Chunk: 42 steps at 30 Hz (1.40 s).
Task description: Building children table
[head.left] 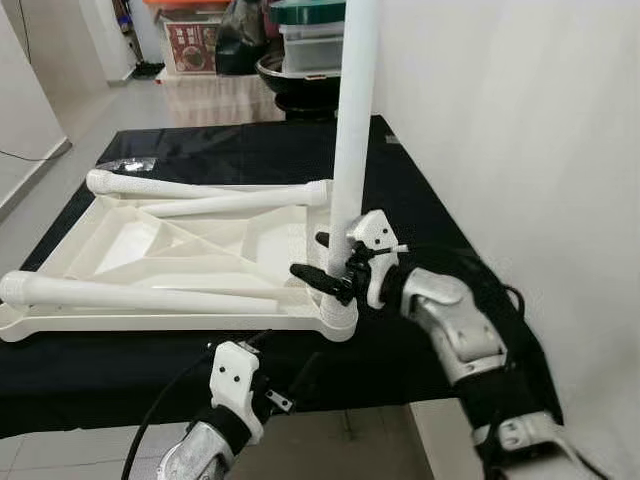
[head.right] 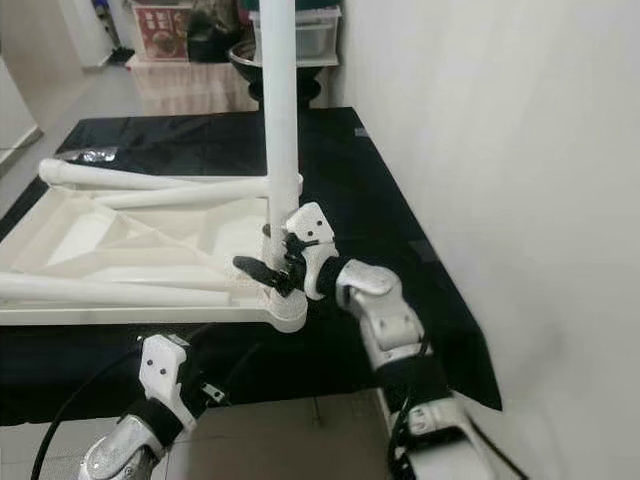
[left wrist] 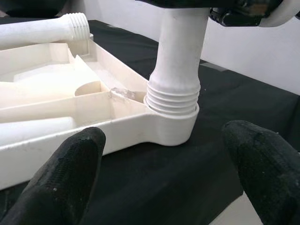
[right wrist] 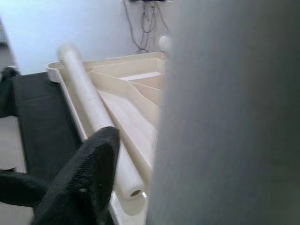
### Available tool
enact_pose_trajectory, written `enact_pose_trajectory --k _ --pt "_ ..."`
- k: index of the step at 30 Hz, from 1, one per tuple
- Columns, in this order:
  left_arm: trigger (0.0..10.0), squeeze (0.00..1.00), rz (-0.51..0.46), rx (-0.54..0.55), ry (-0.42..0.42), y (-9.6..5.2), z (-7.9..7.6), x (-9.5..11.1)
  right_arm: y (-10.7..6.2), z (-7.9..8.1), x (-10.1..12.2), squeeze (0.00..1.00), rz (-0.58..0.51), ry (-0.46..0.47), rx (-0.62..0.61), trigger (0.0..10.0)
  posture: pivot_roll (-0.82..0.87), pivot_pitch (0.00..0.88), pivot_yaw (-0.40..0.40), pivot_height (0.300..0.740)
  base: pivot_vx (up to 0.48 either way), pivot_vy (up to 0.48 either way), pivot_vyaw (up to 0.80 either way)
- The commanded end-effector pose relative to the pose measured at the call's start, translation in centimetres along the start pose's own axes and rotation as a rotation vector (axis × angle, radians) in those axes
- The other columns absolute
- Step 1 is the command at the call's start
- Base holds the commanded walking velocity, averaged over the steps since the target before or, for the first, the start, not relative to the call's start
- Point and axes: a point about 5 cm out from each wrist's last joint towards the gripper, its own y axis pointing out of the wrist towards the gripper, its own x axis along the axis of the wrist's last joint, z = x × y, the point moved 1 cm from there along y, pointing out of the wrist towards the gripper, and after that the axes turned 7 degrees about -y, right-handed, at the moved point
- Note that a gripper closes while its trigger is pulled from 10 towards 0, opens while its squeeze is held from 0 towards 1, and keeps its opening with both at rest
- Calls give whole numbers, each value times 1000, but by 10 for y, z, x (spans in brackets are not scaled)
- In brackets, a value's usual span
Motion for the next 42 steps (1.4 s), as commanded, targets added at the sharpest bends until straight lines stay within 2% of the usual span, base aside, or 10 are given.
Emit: enact_pose_trajectory --k 1,16,20,29,30,34,36,40,41,42 --pt "10000 0 19 22 -10 -3 2 -4 4 1 -3 0 14 3 57 0 44 75 -33 740 0 0 0" --pt "10000 0 19 17 -15 -3 1 -3 -10 -9 -32 0 95 40 -31 0 50 85 -38 740 0 0 0" --pt "10000 0 18 17 -12 -6 1 -1 -33 -6 -89 0 432 197 -700 0 48 98 -45 740 0 0 0" --pt "10000 0 29 4 -8 -7 1 -2 17 27 -69 0 320 266 -589 0 48 93 -21 740 0 0 0" --pt "10000 0 29 4 -8 -7 1 -2 23 21 -63 0 297 257 -587 9608 50 92 -21 740 0 0 0" --pt "10000 0 30 5 -7 -6 1 -2 28 18 -56 0 285 252 -611 9608 51 92 -22 740 0 0 0" --pt "10000 0 27 12 -5 -6 1 -1 31 12 -38 1000 192 235 -586 10000 57 89 -27 740 0 0 0" --pt "10000 0 26 16 -5 -5 1 -2 30 3 -21 1000 73 224 -422 10000 56 84 -30 740 0 0 0" --pt "10000 0 25 16 -5 -5 1 -2 29 2 -19 482 57 222 -388 10000 56 84 -30 740 0 0 0" --pt "10000 0 25 16 -5 -5 1 -2 29 2 -19 482 57 222 -388 10000 56 84 -30 740 0 0 0"
